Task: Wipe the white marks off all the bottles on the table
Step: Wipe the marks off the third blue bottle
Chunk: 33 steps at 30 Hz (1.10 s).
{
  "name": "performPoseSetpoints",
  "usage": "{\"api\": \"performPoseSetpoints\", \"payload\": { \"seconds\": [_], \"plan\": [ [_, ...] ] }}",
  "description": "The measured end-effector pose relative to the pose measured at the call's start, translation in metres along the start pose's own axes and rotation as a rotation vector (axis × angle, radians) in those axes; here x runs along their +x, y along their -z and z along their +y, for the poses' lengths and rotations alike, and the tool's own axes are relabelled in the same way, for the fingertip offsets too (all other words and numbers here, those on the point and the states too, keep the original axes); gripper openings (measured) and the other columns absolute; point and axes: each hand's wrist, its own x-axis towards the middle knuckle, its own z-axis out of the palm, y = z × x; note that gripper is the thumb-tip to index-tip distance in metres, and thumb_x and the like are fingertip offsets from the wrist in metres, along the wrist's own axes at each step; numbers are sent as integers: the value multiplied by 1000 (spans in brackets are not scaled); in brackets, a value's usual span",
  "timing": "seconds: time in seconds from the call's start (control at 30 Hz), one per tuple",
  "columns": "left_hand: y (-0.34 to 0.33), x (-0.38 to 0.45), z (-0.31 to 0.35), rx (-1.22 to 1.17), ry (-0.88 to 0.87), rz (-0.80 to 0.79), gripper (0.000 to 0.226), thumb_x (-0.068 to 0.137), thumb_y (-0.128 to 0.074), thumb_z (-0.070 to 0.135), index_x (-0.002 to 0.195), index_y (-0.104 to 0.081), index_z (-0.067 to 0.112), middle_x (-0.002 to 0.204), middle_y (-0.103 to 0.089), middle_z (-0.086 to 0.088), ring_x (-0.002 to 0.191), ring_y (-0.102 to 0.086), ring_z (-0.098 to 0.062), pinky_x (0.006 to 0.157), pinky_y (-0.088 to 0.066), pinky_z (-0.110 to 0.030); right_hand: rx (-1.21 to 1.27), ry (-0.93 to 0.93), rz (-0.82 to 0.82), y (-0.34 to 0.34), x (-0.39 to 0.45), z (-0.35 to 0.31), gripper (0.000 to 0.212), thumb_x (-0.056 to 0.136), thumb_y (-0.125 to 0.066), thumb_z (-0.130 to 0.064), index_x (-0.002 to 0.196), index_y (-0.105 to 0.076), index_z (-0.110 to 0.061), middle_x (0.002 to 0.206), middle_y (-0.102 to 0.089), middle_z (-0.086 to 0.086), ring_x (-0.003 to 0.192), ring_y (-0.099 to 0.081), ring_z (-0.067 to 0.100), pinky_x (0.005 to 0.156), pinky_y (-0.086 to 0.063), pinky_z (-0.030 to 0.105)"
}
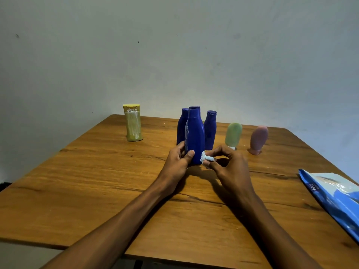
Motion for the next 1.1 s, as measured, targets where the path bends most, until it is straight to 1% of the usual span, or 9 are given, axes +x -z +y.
{"api": "performPoseSetpoints", "payload": {
  "seconds": [0.13, 0.23, 0.37, 0.43, 0.57, 0.7, 0.9, 1.03, 1.1],
  "plan": [
    [-4, 1, 0, -208, 82, -41, 25, 104, -50, 31, 127, -54, 23, 124, -65, -14, 111, -67, -32, 97, -54, -48, 49, 72, -27, -4, -9, -8, 20, 84, -81, -9, 98, -73, -22, 100, -75, -10, 94, -71, -2, 73, -57, 14],
    [-3, 3, -2, -275, 98, -58, 45, 91, -64, 44, 122, -55, 13, 103, -67, -8, 102, -68, -33, 97, -53, -54, 28, 130, -96, -10, -15, -13, 19, 84, -80, -11, 95, -73, -24, 101, -75, -10, 96, -71, 0, 76, -59, 18],
    [-4, 4, -3, -328, 104, -47, 63, 86, -67, 43, 133, -47, 6, 100, -70, -7, 105, -67, -36, 102, -51, -58, -37, 168, -51, -11, -13, -12, 21, 84, -78, -9, 96, -73, -25, 97, -74, -14, 95, -70, 1, 79, -59, 19],
    [-6, 3, -2, -361, 120, -46, 65, 87, -65, 44, 136, -43, 7, 109, -70, -16, 104, -69, -36, 100, -52, -56, -35, 186, 0, -11, -12, -10, 20, 86, -78, -8, 98, -73, -23, 96, -74, -14, 92, -71, 2, 76, -59, 20],
    [-10, 1, -2, -475, 159, -30, 51, 91, -61, 51, 124, -51, 12, 138, -50, -40, 130, -47, -59, 112, -34, -67, -25, 219, 32, -13, -12, -9, 20, 87, -79, -12, 100, -71, -25, 100, -73, -17, 95, -70, -2, 78, -58, 18],
    [-7, 1, -1, -520, 181, 35, 61, 90, -53, 51, 128, -55, 3, 121, -63, -28, 122, -60, -44, 111, -43, -61, -71, 314, 5, -14, -13, -8, 25, 87, -80, -16, 108, -73, -27, 113, -73, -11, 107, -68, -1, 87, -59, 25],
    [-8, 1, 0, -538, 235, 24, 61, 92, -48, 50, 132, -57, 4, 121, -69, -20, 116, -67, -33, 107, -49, -52, -170, 425, 4, -15, -11, -6, 25, 87, -82, -17, 111, -77, -21, 105, -70, -3, 94, -69, 7, 77, -59, 24],
    [-14, -2, -2, -462, 225, -44, 48, 108, -32, 41, 115, -68, 11, 115, -75, -13, 115, -69, -28, 111, -45, -57, -160, 459, 187, -10, 0, -3, 26, 87, -80, -11, 112, -78, -16, 104, -71, 2, 93, -69, 9, 78, -59, 21],
    [-19, -4, -4, -435, 234, -83, 47, 110, -26, 41, 118, -66, 19, 126, -71, -13, 123, -63, -32, 112, -43, -61, -147, 470, 271, -7, 5, -4, 27, 88, -78, -9, 115, -77, -14, 105, -70, 5, 93, -68, 11, 79, -57, 16]
  ]
}}
